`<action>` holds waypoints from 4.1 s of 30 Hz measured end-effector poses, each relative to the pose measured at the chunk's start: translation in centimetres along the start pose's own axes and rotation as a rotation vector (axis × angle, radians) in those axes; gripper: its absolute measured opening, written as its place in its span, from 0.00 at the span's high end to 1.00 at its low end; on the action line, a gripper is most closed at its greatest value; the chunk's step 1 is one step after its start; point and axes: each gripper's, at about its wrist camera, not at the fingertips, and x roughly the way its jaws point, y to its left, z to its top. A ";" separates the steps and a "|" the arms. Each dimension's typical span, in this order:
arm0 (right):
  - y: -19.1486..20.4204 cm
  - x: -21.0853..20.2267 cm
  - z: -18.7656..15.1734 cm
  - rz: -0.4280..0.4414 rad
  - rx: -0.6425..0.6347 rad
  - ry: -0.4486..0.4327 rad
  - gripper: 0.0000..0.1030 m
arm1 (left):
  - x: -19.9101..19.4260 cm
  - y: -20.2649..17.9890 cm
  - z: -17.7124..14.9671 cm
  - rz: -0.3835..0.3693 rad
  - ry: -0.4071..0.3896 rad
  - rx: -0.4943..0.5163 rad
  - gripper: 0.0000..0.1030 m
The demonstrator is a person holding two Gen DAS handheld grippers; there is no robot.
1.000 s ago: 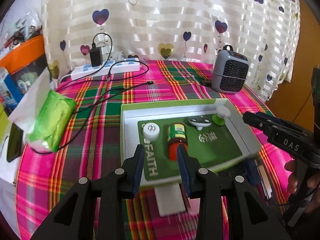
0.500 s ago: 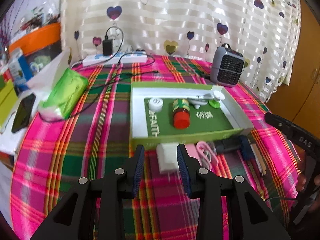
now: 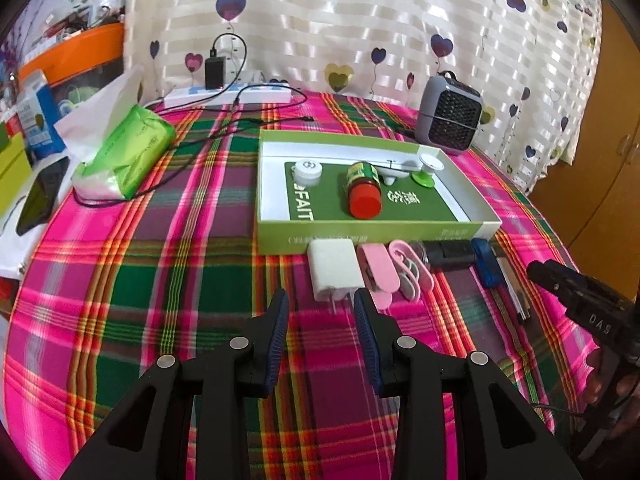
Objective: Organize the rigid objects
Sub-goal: 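Withdraw both tools from the box toward the items lined up beside it, then grasp the silver USB stick with the right tool while the left tool grasps the white charger, then lift the white charger with the left tool while the right tool lifts the silver stick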
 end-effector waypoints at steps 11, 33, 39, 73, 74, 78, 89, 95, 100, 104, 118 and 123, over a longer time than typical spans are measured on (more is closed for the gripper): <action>1.3 1.3 -1.4 -0.051 -0.064 0.081 0.55 | 0.3 0.4 -0.8 0.003 0.021 -0.011 0.69; 0.7 2.4 -1.2 -0.074 -0.064 0.111 0.66 | 1.8 0.5 0.5 -0.051 0.041 -0.060 0.68; 0.3 2.3 -1.1 -0.069 -0.056 0.111 0.77 | 2.3 0.5 0.9 -0.037 0.047 -0.054 0.68; 0.0 2.4 -1.1 -0.045 -0.052 0.112 0.77 | 5.4 -1.6 2.4 0.037 0.108 0.020 0.65; 0.1 2.4 -1.1 -0.044 -0.051 0.111 0.77 | 5.5 -1.6 2.4 0.041 0.108 0.025 0.65; 0.1 2.4 -1.0 -0.044 -0.052 0.112 0.76 | 5.6 -2.0 2.4 0.068 0.106 0.054 0.65; 0.2 2.5 -1.0 -0.048 -0.067 0.113 0.75 | 5.6 -2.1 2.1 0.076 0.095 0.076 0.65; 0.2 2.5 -1.1 -0.050 -0.069 0.113 0.75 | 5.5 -2.0 2.1 0.073 0.093 0.072 0.65; 0.2 2.5 -1.1 -0.050 -0.069 0.113 0.75 | 5.5 -1.9 2.1 0.067 0.092 0.067 0.65; 0.2 2.5 -1.1 -0.049 -0.069 0.113 0.75 | 5.5 -1.8 2.2 0.059 0.091 0.057 0.66; 0.1 2.5 -1.1 -0.055 -0.071 0.112 0.77 | 5.1 -1.6 2.2 0.043 0.088 0.045 0.67; 0.1 2.3 -1.1 -0.054 -0.072 0.110 0.77 | 4.9 -1.6 2.0 0.035 0.083 0.037 0.67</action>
